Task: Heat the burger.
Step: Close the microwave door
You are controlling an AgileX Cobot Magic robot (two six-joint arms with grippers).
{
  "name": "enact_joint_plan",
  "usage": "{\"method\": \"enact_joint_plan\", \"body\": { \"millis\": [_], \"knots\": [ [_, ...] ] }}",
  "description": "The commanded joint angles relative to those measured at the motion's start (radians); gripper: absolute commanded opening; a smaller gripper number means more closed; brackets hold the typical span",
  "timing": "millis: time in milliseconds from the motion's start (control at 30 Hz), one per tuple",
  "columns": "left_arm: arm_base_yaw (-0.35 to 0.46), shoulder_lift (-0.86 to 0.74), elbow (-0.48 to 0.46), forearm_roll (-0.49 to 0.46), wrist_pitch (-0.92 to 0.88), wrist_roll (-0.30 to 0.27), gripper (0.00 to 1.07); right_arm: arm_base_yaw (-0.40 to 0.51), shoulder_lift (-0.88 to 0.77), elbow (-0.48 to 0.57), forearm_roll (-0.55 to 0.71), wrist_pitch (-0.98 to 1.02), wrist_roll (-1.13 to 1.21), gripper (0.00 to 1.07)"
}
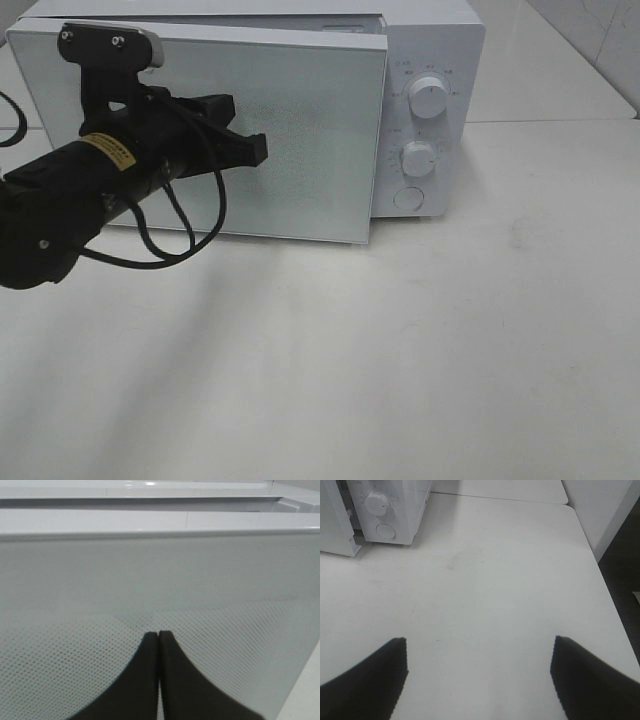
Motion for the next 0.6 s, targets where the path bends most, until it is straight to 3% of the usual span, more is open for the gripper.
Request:
{"method": "enact_joint_plan", "body": {
  "millis": [33,333,433,600],
  "knots": [
    [-0.013,0.027,-0.064,-0.032,0.035,0.009,0.0,-0.005,-0.033,0.001,-0.004,-0.012,-0.007,0.76],
    [-0.013,0.11,-0.238,-0.038,0.12,0.009,0.0,-0.005,-0.033,0.001,-0.004,-0.012,-0.007,0.76],
    [-0.013,0.119,-0.255,-0.041,0.13,0.009,0.0,-0.005,-0.033,0.001,-0.004,-0.012,-0.007,0.76],
    [-0.013,0.158,-0.346,-0.103,0.183,0.069,0.0,-0.005,-0.033,0.001,-0.004,-0.012,-0.007,0.76]
  ]
}}
